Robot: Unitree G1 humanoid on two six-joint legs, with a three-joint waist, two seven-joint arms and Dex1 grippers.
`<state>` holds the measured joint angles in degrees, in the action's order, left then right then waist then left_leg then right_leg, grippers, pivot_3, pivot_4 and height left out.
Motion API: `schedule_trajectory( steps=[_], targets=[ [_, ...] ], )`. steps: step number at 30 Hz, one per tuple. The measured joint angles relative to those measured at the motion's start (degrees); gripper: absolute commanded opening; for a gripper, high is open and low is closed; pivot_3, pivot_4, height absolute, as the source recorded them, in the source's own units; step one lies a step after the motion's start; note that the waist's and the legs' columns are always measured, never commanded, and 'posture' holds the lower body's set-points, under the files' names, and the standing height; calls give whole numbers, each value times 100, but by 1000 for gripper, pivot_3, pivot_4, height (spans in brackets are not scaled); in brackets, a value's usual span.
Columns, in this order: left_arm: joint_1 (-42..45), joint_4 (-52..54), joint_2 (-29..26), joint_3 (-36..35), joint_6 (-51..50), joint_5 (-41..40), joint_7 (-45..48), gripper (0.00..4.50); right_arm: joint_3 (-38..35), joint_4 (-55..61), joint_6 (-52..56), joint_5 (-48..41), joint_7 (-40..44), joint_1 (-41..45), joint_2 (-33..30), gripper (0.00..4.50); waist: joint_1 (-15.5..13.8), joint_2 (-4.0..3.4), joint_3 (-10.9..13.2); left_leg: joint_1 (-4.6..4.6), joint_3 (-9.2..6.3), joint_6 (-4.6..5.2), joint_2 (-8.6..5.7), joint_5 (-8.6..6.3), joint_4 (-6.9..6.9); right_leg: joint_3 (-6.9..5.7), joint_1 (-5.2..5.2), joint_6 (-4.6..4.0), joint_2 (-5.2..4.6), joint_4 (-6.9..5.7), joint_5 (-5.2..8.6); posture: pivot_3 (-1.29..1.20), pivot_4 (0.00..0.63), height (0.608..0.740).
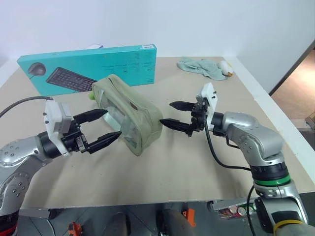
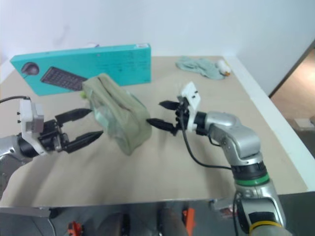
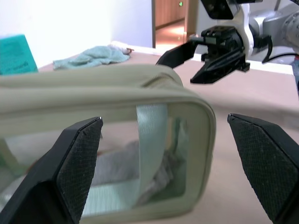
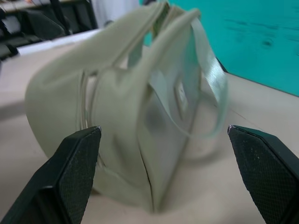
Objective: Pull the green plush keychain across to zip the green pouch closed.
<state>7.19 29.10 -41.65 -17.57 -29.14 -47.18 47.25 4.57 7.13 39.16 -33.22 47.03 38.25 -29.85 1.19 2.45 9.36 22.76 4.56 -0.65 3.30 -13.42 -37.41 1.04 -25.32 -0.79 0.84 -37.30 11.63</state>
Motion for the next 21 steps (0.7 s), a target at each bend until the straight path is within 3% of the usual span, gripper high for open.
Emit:
schedule_trajectory(
  steps=[2, 3, 15, 21],
  targets=[
    [-1, 0, 31, 112, 0, 40, -61, 4445, 2, -131, 3, 30, -9, 127, 121, 4500, 0, 0, 0, 0, -2, 0, 2, 0, 0, -2, 0, -1, 2, 0, 0, 0, 150, 740],
    [-1, 0, 38, 150, 1, 71, -71, 4481, 3, -194, 6, 48, -12, 178, 165, 4249, -2, 0, 0, 0, -4, 0, 2, 0, 0, -4, 0, -1, 2, 0, 0, 0, 150, 740],
    [315, -158, 191, 257, 25, 297, -179, 4500, 165, -244, 259, 161, 37, 210, 353, 194, 0, 0, 0, 0, 1, 0, 1, 0, -3, 0, 1, 3, -2, 0, -4, 0, 150, 740],
    [411, -243, 258, 426, 53, 427, -176, 4500, 182, -180, 337, 161, 61, 203, 355, 53, -1, 0, 0, 1, -2, 0, 1, 0, -2, -3, 0, 2, 1, 0, -3, 0, 150, 740]
  ],
)
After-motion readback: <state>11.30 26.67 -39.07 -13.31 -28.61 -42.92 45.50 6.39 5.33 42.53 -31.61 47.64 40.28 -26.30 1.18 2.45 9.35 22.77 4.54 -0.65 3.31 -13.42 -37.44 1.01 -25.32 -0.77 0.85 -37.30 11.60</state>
